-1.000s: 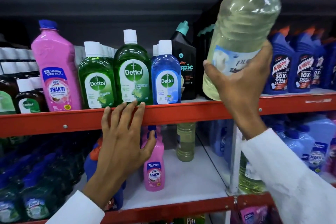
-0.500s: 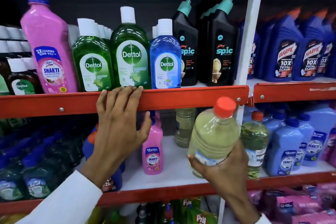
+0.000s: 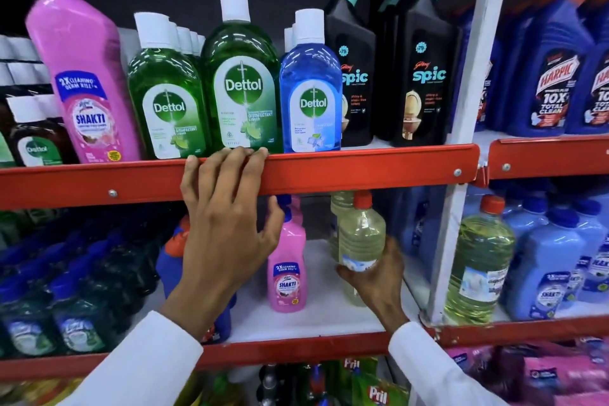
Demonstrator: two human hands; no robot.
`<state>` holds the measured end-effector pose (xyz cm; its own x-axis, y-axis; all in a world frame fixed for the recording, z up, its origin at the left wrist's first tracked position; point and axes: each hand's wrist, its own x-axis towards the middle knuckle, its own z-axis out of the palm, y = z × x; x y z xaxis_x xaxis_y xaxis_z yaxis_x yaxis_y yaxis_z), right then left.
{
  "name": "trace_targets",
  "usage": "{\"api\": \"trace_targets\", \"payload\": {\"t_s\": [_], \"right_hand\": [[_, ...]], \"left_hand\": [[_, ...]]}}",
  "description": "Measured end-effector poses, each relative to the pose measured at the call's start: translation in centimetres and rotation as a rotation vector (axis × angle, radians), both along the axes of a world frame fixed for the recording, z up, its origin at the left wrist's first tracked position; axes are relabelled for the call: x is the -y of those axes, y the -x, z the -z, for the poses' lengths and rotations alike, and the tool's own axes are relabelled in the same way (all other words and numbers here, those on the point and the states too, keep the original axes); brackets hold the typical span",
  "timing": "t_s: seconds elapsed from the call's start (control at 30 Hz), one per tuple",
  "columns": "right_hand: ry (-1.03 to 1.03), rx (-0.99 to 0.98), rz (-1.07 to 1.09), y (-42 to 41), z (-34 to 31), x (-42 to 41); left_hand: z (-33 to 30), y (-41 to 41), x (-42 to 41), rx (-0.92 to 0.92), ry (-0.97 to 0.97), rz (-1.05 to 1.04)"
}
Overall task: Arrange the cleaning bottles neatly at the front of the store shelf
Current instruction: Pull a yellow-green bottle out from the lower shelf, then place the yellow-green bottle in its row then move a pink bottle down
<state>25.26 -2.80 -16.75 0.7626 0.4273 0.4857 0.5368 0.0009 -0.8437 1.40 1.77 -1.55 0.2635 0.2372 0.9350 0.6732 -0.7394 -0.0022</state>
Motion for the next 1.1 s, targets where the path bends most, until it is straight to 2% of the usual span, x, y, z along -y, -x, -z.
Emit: {"api": "trace_targets", "payload": {"t_s": [0.23, 0.53, 0.6, 0.7, 0.8, 0.87, 0.97, 1.03, 1.1], "right_hand": [[-0.001, -0.065, 0.059, -1.5, -0.4, -3.1], [0.114, 0.030, 0.011, -1.2, -0.7, -1.2], [0.059, 0.053, -0.005, 0.4, -1.4, 1.1], [-0.088, 0.195, 0.035, 2.3, -2.1, 5.6], [-0.293, 0.253, 0.207, 2.4, -2.5, 8.3], [-0.350, 0.203, 0.333, 1.3, -2.3, 8.6], [-0.190, 0.124, 0.340, -1.8, -1.5, 8.5], [-0.017, 0.060, 0.402, -5.2, 0.4, 11.5], [-0.011, 0.013, 0.371, -6.9, 0.9, 12.0]], "left_hand": [[0.2, -0.1, -0.4, 0.020, -0.021, 0.016], [0.4, -0.3, 0.3, 0.011, 0.040, 0.048], [0.3, -0.3, 0.4, 0.024, 0.060, 0.075], [-0.1, -0.1, 0.5, 0.044, 0.067, 0.097], [-0.5, 1.5, -0.2, 0.079, 0.033, 0.071], [-0.9, 2.2, -0.8, 0.111, 0.007, 0.060], [-1.0, 2.6, -1.1, 0.158, 0.000, 0.044], [-0.4, 0.5, 0.7, 0.129, 0.011, 0.126], [-0.1, 0.2, 1.1, 0.129, 0.027, 0.121]]}}
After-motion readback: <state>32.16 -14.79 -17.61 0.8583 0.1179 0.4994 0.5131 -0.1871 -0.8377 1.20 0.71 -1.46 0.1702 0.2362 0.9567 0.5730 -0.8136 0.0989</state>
